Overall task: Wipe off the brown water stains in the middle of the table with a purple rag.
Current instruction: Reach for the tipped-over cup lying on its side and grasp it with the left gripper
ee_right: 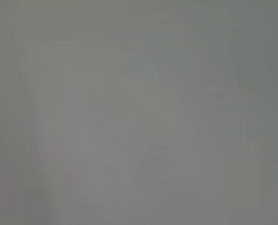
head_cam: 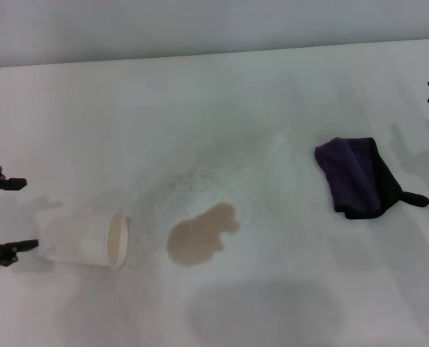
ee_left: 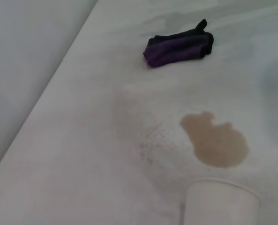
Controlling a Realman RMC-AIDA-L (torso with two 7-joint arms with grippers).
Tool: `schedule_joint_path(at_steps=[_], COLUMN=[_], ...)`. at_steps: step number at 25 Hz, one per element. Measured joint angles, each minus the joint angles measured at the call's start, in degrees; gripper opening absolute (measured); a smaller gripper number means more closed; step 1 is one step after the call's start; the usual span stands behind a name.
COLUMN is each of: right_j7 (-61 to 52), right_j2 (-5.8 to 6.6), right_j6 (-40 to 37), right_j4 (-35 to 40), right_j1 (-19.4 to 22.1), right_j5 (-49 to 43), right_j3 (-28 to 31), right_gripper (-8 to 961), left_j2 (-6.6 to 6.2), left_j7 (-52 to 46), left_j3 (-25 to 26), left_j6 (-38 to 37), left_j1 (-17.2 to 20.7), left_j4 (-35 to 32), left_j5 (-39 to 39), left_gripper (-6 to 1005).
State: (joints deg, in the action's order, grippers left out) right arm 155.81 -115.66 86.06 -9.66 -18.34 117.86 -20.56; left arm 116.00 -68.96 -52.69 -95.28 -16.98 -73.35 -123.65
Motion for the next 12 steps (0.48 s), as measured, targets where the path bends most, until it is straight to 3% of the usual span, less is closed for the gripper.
schedule_joint_path(at_steps=[6,12], right_j7=[-0.15,-0.1], right_j2=[0.04,0.09], right_j6=[0.41,0.46], right_j4=[-0.02,0.03], right_j1=[0.14,0.38], right_j5=[0.0,0.0], right_j3=[0.13,0.42], right_gripper=[769,769], left_j2=[0.56,2.08], left_j7=[1.26,3.83], left_j3=[-0.07,-0.27], left_j6=[1.89,4.55], left_j1=[-2.61,-2.89], left_j4=[5.95,7.71], left_j5=[-2.62,-4.82], left_gripper=[875,875])
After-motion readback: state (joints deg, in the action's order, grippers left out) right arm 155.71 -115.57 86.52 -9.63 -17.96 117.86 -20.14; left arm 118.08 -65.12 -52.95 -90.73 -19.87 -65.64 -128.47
